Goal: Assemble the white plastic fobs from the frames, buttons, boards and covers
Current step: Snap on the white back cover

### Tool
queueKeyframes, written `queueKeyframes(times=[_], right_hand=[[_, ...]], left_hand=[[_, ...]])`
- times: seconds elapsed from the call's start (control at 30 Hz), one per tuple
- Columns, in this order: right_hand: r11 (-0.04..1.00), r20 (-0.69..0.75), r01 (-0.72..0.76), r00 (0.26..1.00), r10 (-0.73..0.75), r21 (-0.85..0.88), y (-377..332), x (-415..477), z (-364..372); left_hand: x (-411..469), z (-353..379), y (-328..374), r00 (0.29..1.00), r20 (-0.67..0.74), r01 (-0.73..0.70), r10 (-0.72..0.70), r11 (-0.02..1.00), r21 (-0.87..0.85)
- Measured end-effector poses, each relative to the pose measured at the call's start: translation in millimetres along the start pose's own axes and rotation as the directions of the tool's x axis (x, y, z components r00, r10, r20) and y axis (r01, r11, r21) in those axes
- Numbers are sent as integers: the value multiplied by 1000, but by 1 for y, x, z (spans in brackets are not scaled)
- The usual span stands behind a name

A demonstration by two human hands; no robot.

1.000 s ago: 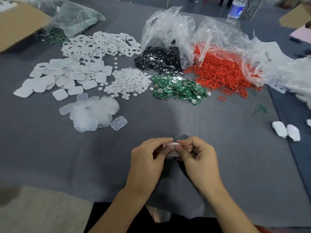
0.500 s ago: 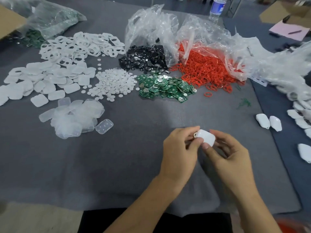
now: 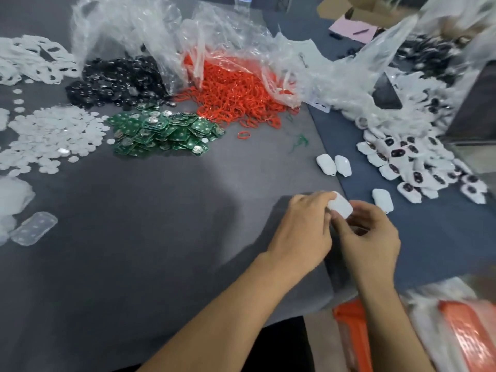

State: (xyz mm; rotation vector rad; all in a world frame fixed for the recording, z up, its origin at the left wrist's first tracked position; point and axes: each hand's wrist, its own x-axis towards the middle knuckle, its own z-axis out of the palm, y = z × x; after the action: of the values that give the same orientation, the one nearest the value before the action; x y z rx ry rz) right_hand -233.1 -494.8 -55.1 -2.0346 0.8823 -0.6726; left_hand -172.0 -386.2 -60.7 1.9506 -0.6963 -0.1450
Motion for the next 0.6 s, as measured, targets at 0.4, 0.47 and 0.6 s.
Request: queueKeyframes(times=[0.4,0.47,0.6], right_hand=[[990,-217,-102,973,78,-100,28,37,1],[986,-219,-114,972,86,-121,28,38,1],[981,-219,-108,973,71,-158,22,31,0]], left_hand=[[45,53,6,927,369,-235,64,867,439],[48,53,5,915,399,-257,64,854,452],[45,45,8,911,407,-236,72,899,368]])
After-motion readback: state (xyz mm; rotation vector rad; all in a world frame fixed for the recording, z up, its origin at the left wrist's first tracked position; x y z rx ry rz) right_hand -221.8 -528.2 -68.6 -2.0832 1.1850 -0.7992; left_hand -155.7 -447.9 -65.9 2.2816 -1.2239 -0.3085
